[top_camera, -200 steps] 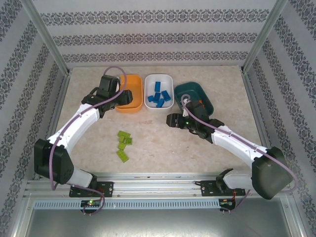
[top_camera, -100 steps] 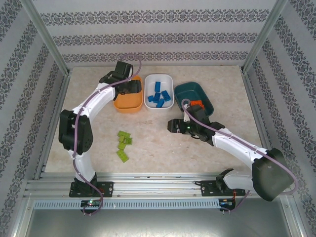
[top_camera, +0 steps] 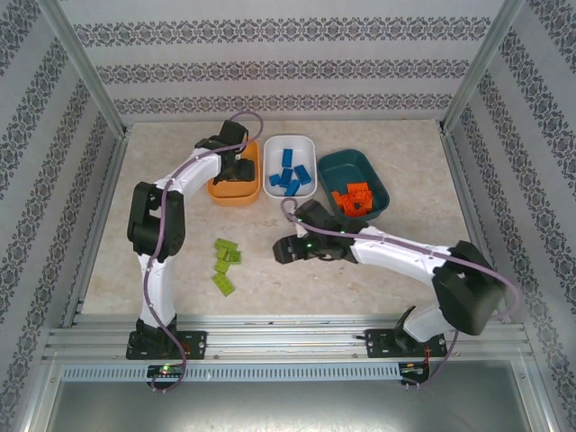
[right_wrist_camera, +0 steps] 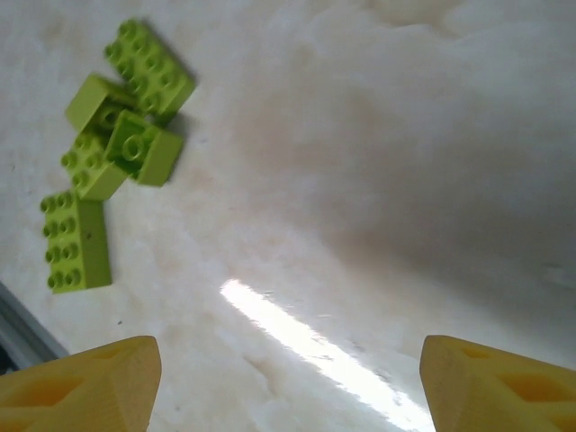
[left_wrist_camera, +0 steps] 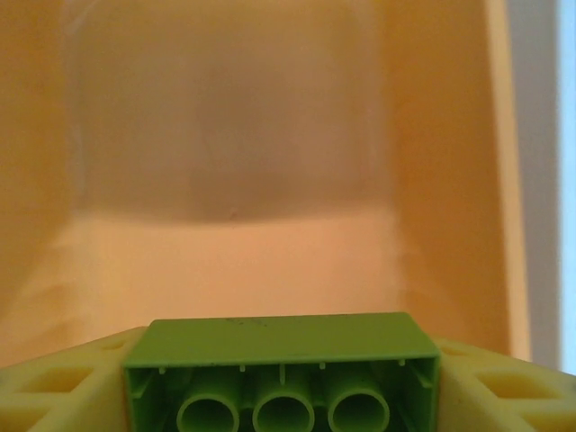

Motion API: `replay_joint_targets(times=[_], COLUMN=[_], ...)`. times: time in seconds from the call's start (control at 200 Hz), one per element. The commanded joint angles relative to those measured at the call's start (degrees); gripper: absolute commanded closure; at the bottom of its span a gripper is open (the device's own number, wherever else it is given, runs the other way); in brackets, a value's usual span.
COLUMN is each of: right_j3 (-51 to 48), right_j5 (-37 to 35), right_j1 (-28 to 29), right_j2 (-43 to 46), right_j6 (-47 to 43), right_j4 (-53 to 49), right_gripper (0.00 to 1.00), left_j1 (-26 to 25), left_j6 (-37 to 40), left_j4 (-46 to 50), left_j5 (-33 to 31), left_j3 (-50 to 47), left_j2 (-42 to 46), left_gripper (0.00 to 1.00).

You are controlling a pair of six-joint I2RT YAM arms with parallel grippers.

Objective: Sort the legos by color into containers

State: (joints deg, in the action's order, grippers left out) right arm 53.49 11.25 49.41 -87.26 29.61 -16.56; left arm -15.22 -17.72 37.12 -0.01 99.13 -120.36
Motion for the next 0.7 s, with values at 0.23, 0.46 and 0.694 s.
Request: replay_joint_targets(times=[0.23, 0.46, 0.694], right_j3=[16.3, 26.5, 30.7], right_j5=[-3.3, -6.6, -10.0], right_j1=[14.1, 21.1, 21.7], right_j2=[-15.3, -24.3, -30.6], right_j6=[-3.1, -5.0, -4.9], right_j4=[-6.1, -11.9, -14.0], right_gripper=[0.23, 0.23, 0.24], left_j1=[3.3, 6.3, 9.9], left_j6=[-0.7, -1.2, -1.3], left_j4=[3.0, 4.1, 4.4], left_j5=[3.2, 5.8, 5.6], left_j3=[-0.9, -7.0, -19.3], left_j2=[10.0, 24.1, 41.5], left_gripper=[0.00, 0.00, 0.00])
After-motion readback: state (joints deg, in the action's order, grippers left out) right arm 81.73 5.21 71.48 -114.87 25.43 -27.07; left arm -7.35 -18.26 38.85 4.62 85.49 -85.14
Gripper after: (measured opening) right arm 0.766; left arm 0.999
